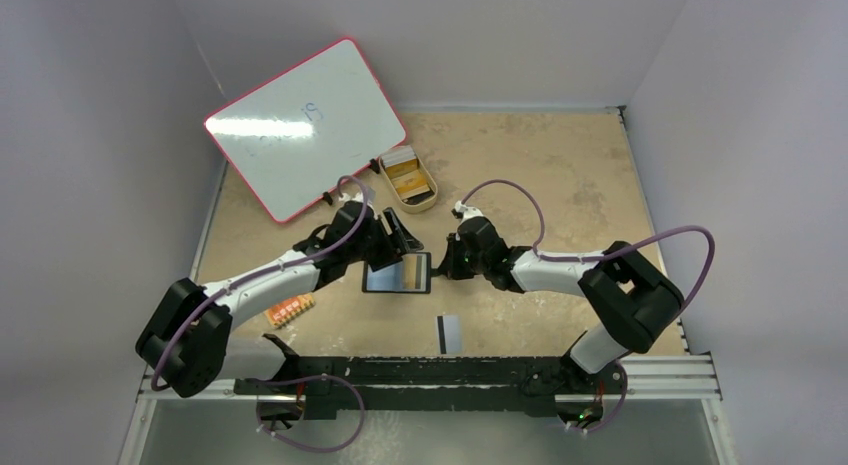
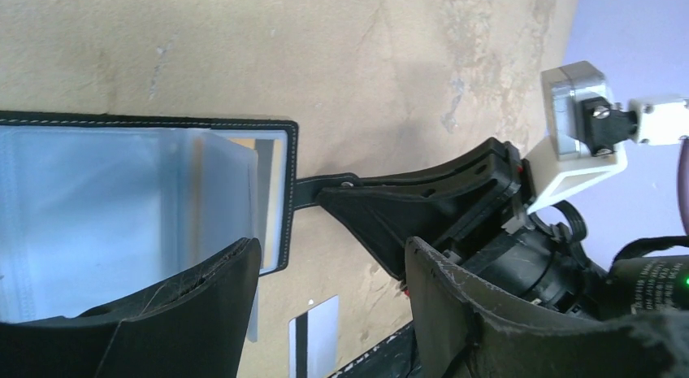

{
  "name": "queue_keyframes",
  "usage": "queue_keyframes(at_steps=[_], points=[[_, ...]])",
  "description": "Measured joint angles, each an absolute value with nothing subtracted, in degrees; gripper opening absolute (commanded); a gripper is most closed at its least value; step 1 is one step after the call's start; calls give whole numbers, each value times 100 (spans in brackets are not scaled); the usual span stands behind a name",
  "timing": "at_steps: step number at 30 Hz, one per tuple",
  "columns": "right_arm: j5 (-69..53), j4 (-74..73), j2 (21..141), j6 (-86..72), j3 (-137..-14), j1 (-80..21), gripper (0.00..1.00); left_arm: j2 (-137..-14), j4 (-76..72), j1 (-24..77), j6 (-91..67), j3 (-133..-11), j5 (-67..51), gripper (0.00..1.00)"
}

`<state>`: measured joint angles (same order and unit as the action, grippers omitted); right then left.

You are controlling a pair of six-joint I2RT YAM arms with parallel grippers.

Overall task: Put the credit cards into the card holder
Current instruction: Turn over the card slot in the card holder, then pick up the credit card from the storage box.

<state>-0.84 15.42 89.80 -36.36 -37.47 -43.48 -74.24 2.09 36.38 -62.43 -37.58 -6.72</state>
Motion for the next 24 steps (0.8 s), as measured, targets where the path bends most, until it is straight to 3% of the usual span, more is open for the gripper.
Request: queue_keyframes(at_steps=[14,24], points=[[-97,1540,8980,-3642,-3736,-4348,1,-7747,-123,3638,-6195,-3760,-926,65],[-73,827,8543,-3454,-3951,-4327,46,-7708,1243,3636,-5743,-4383,-56,64]])
